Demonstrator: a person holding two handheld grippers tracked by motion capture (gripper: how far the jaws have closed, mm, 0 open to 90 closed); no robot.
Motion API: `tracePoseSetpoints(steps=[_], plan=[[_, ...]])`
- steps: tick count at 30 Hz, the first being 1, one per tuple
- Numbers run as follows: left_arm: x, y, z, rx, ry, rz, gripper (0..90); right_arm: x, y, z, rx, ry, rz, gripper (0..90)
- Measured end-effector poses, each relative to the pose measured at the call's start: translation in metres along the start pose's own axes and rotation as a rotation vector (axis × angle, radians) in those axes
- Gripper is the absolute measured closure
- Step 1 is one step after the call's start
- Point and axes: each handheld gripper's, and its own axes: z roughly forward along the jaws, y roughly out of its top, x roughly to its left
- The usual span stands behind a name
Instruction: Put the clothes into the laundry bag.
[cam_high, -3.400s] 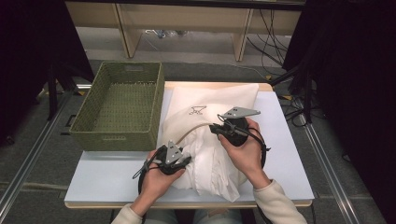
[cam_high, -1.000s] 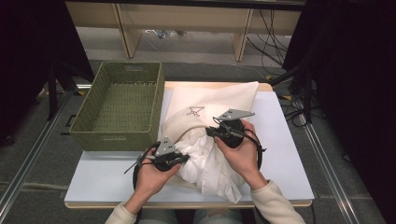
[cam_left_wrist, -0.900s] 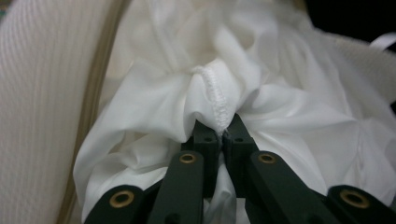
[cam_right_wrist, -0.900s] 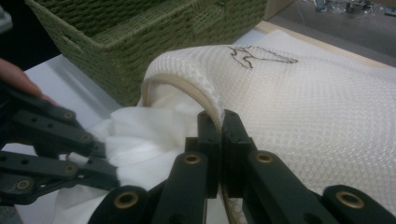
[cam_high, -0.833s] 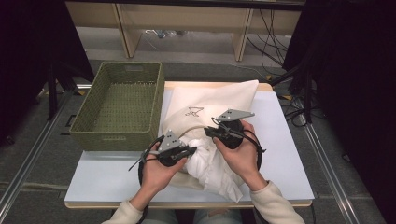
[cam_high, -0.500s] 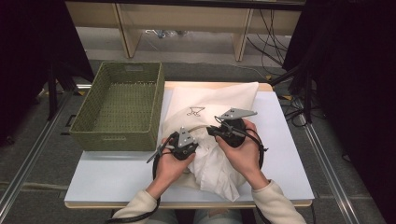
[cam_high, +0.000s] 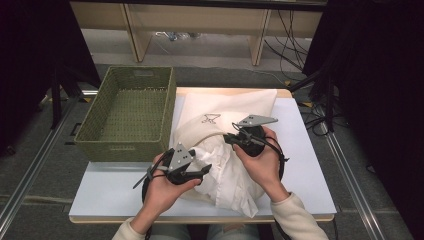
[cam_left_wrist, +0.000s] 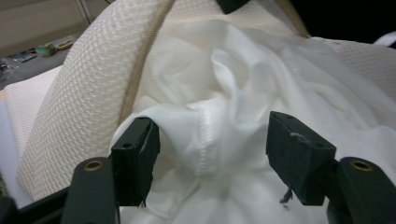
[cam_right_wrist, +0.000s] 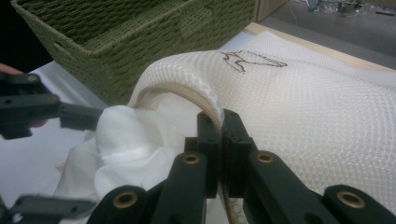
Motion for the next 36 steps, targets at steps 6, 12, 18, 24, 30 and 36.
tracePoseSetpoints(steps=[6, 12, 18, 24, 30, 36], plan=[[-0.015, -0.008, 0.014, 0.056, -0.018, 0.048, 26.8, 0.000, 0.000, -0.001, 0.002, 0.000, 0.003, 88.2], [-0.026, -0.019, 0.044, 0.128, -0.022, 0.078, 21.7, 0.000, 0.000, 0.000, 0.010, 0.000, 0.007, 88.1], [-0.019, -0.025, 0.065, 0.188, 0.087, 0.141, 40.5, 0.001, -0.001, 0.001, 0.017, 0.004, -0.001, 88.1], [-0.014, -0.019, 0.066, 0.172, 0.105, 0.105, 62.0, 0.004, -0.001, 0.003, 0.020, 0.007, -0.009, 88.2], [-0.007, -0.005, 0.044, 0.044, 0.083, 0.007, 76.0, 0.007, 0.001, -0.001, 0.004, 0.011, -0.010, 88.2], [0.003, 0.024, 0.008, -0.089, 0.123, -0.002, 77.1, 0.012, 0.005, -0.006, -0.037, 0.026, -0.030, 88.4]])
